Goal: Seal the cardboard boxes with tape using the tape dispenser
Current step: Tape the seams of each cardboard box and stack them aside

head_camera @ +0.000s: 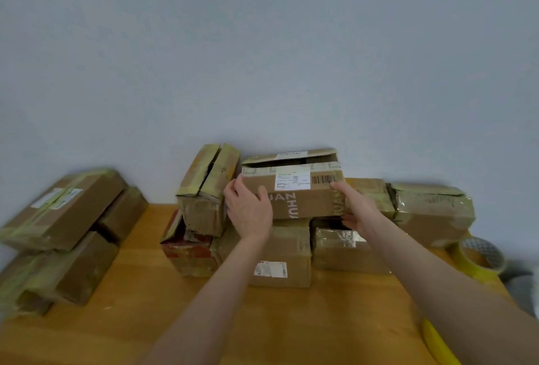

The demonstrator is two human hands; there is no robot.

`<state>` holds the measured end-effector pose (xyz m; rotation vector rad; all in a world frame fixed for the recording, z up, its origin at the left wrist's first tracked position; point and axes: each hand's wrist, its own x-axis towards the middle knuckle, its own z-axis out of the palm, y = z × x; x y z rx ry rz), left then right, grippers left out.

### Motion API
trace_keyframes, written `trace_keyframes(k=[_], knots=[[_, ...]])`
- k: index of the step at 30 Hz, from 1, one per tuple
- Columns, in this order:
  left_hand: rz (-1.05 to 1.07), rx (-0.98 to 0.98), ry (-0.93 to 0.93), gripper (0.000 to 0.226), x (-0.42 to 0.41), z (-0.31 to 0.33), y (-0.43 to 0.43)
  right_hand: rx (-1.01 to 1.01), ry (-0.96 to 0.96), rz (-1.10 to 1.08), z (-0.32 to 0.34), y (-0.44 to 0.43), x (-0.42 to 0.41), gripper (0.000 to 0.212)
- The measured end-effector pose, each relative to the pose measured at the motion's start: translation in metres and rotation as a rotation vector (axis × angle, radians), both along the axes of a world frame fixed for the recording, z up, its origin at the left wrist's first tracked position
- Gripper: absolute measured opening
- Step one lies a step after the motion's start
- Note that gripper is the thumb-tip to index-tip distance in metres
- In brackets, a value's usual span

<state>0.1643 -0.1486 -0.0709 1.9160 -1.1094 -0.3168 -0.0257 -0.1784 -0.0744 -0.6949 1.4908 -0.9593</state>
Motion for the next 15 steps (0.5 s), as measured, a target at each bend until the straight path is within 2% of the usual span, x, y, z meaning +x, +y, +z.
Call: trace_keyframes(k=[4, 5, 8, 9, 12, 15], knots=[[-0.012, 0.05, 0.463, 0.061, -0.014, 0.012, 0.003, -0.061, 0.009, 0.1, 0.009, 0.03, -0.048, 0.043], [-0.039, 0.054, 0.506, 0.059, -0.021, 0.015, 0.008, -0.083, 0.041, 0.131, 0.011, 0.039, -0.059, 0.036], [-0.106, -0.025, 0.454, 0.048, -0.048, 0.021, 0.027, -0.198, 0.174, 0.121, 0.017, 0.06, -0.088, 0.018], [-0.115, -0.058, 0.45, 0.046, -0.057, 0.023, 0.035, -0.246, 0.234, 0.104, 0.018, 0.067, -0.098, 0.017], [-0.108, -0.123, 0.456, 0.046, -0.084, 0.023, 0.066, -0.334, 0.372, 0.104, 0.019, 0.091, -0.125, 0.044], [-0.118, -0.136, 0.361, 0.047, -0.107, 0.015, 0.105, -0.379, 0.496, 0.174, 0.013, 0.125, -0.15, 0.06]])
